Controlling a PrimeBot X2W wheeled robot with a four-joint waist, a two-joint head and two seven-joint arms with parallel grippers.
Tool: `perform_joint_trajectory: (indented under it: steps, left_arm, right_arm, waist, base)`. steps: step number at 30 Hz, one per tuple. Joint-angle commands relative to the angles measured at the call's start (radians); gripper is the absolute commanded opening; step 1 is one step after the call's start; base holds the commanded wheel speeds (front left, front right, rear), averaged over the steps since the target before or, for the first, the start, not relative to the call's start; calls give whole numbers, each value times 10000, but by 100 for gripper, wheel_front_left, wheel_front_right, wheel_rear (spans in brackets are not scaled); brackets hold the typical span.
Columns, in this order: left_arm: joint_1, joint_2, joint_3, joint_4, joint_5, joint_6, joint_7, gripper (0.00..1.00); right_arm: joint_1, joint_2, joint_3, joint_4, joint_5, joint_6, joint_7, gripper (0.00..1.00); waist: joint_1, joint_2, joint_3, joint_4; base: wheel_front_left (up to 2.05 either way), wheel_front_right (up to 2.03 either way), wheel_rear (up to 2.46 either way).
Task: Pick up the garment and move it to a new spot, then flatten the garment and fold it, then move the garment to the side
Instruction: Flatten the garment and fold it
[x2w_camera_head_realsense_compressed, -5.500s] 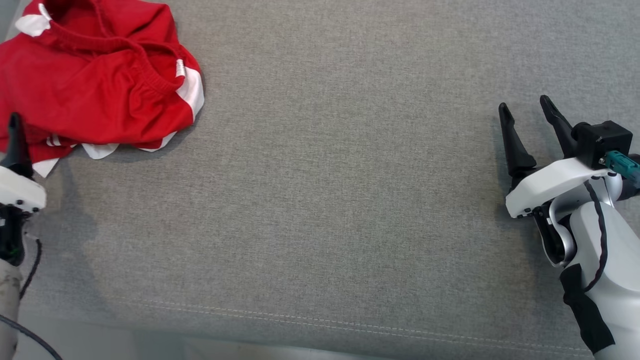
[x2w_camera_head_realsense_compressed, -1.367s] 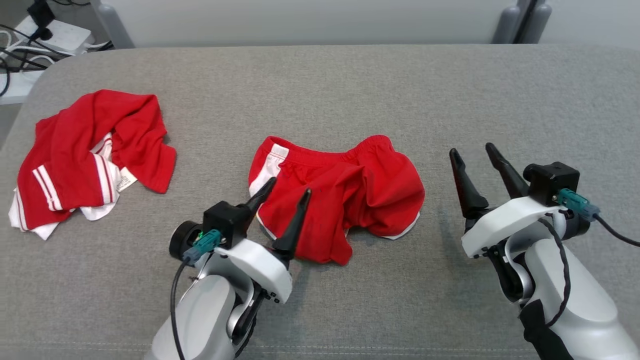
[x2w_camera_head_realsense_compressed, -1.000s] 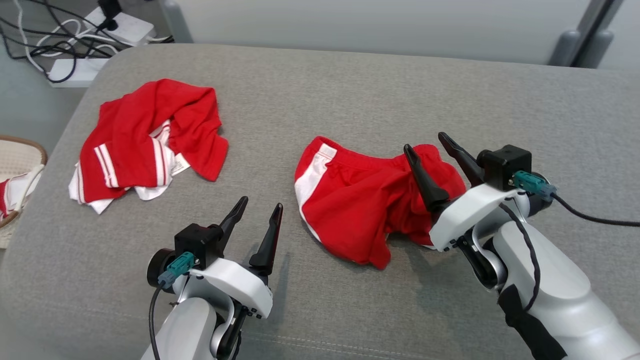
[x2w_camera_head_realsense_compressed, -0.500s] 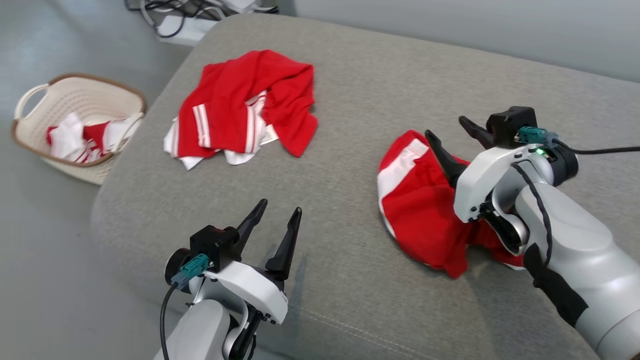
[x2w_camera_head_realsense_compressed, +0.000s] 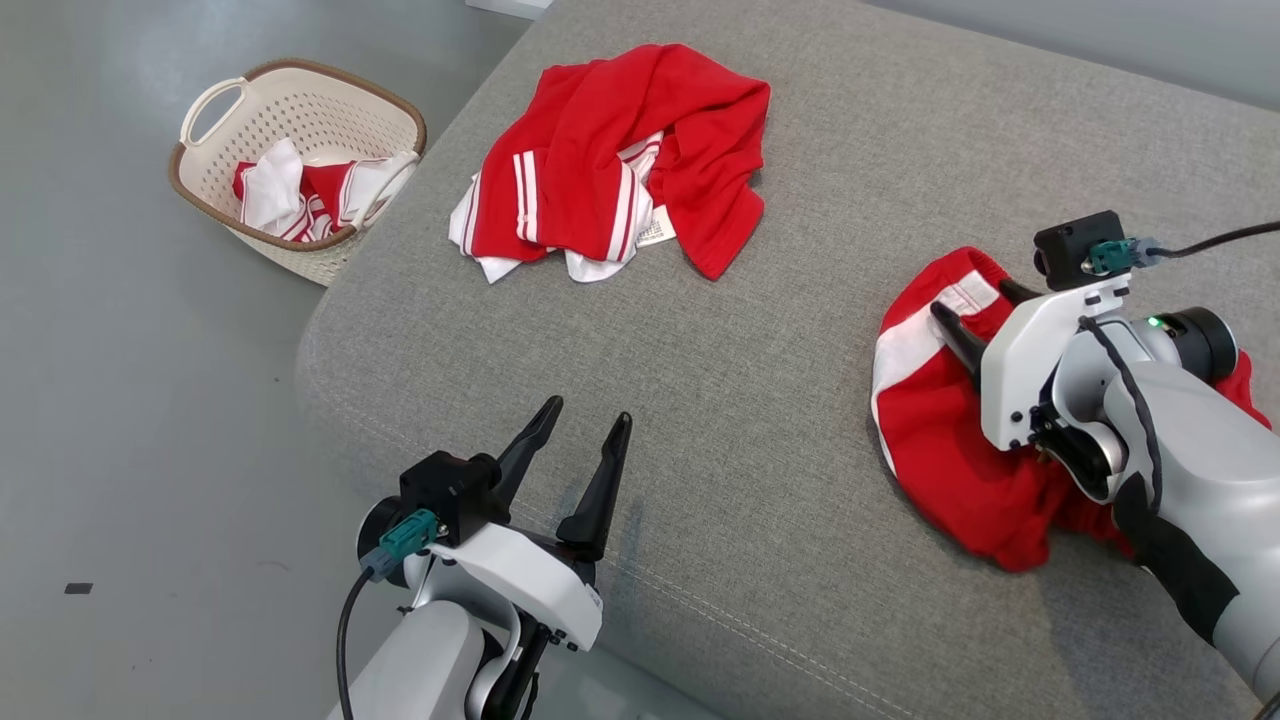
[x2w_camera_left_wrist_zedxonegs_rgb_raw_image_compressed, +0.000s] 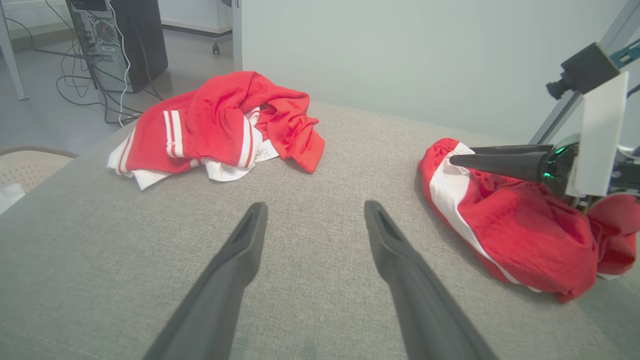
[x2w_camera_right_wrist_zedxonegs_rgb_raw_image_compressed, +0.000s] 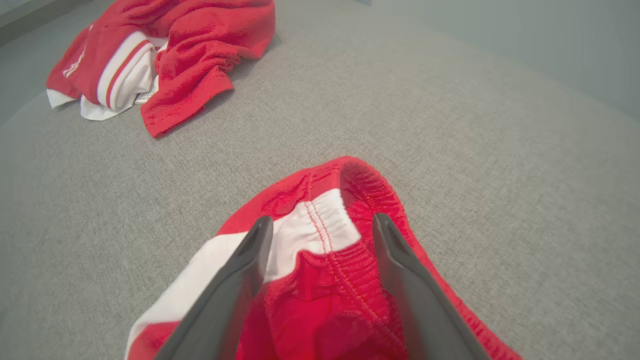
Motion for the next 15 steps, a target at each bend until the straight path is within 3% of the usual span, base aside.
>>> perform_joint_trajectory:
  steps: [1,3,4,6,7,15]
  left_arm:
    - [47,124,310,-280,-50,85,-57,100]
    - [51,124,315,-320,-71,102,-57,100]
    - [50,124,312,-350,-80,104,-57,100]
    - [44,124,296,-396,-122,112,-57,100]
    - [48,124,283,-400,-167,110,-57,100]
    - [101,124,215,-213,-260,90,-57,100]
  right_arm:
    - [-21,80,168,-38,138,42,226,100]
    - [-51,61,356,-92,298,42,462,95]
    - [-54,40,441,-163,396,42,529,74]
    - [-104,-23,570,-387,594,42,471,20]
    - [-138,-61,628,-480,682,42,431,0]
    - [-977,-294,486,-1488,1284,42,-1480,0]
  waist:
    - [0,0,18,7]
    - [0,0,39,7]
    - [0,0,42,6]
    - [0,0,37,-2]
    - [0,0,21,-9]
    - [0,0,-231,-287]
  base:
    - [0,0,0]
    - [0,0,0]
    - [0,0,0]
    - [0,0,0]
    - [0,0,0]
    - [0,0,0]
